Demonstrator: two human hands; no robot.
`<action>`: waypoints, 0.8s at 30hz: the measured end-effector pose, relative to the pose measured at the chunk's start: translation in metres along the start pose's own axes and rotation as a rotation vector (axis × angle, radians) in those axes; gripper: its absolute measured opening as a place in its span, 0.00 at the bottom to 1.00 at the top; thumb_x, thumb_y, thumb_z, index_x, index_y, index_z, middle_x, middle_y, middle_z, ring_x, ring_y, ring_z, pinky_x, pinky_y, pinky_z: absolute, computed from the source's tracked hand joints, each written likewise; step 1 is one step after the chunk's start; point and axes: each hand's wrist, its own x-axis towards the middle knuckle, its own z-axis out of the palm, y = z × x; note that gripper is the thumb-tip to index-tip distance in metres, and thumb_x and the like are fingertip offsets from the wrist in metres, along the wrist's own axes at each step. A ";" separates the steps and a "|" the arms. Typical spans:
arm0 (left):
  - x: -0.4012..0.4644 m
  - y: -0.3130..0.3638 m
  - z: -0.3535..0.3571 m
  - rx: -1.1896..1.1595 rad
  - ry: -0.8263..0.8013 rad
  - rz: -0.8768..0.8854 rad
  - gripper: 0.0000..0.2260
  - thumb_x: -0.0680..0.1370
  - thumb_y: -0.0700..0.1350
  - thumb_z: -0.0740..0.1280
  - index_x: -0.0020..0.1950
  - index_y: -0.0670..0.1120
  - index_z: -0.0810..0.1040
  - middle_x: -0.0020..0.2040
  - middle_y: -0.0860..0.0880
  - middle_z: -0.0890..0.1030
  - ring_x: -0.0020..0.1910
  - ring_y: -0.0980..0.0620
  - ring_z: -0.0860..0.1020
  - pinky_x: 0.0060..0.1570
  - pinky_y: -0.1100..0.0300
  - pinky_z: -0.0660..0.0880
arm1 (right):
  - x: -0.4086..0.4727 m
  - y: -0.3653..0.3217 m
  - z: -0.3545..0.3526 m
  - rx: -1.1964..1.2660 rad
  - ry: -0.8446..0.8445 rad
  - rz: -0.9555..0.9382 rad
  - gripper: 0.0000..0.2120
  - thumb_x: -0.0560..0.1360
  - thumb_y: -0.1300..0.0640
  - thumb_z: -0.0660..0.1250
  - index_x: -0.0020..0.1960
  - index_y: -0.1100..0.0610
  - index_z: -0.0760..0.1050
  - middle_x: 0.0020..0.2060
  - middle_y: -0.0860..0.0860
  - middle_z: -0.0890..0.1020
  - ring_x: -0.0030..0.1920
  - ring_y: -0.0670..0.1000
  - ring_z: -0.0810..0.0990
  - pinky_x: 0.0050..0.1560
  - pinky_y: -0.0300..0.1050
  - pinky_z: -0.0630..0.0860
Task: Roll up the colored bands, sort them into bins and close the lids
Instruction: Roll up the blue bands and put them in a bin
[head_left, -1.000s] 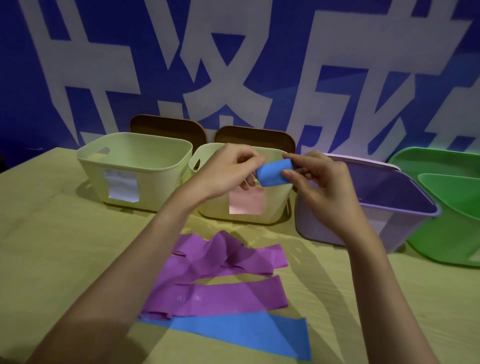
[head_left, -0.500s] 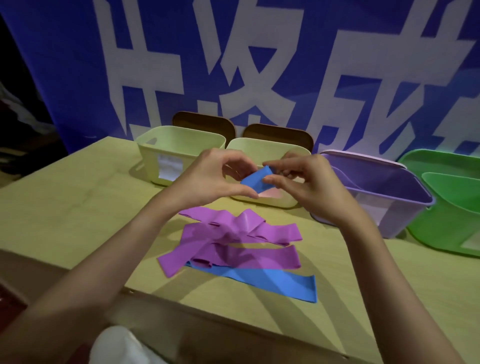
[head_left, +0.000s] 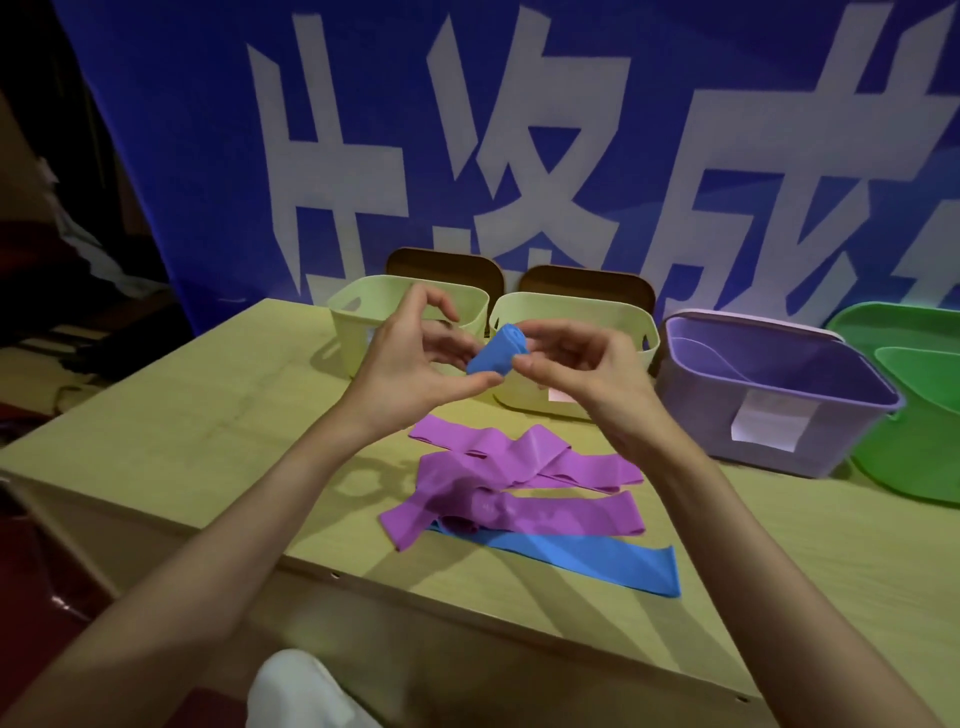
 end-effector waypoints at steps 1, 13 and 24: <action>-0.001 -0.001 -0.002 -0.023 0.007 -0.012 0.27 0.64 0.36 0.79 0.52 0.40 0.65 0.42 0.47 0.84 0.39 0.51 0.83 0.44 0.62 0.80 | 0.000 0.002 0.002 0.042 -0.007 0.013 0.17 0.66 0.61 0.75 0.55 0.59 0.80 0.43 0.55 0.82 0.44 0.49 0.78 0.45 0.37 0.76; 0.001 -0.029 -0.021 -0.254 -0.012 -0.143 0.25 0.64 0.32 0.77 0.46 0.45 0.63 0.45 0.38 0.84 0.44 0.43 0.84 0.46 0.53 0.81 | 0.027 0.026 0.024 0.115 -0.032 0.074 0.13 0.66 0.64 0.75 0.50 0.59 0.82 0.40 0.51 0.85 0.37 0.43 0.79 0.38 0.33 0.74; 0.060 -0.077 -0.043 -0.345 0.075 -0.275 0.17 0.69 0.36 0.75 0.51 0.39 0.71 0.45 0.40 0.83 0.42 0.49 0.83 0.43 0.63 0.78 | 0.120 0.034 0.042 0.134 -0.053 0.156 0.16 0.62 0.59 0.76 0.48 0.64 0.80 0.40 0.53 0.84 0.40 0.46 0.82 0.42 0.35 0.77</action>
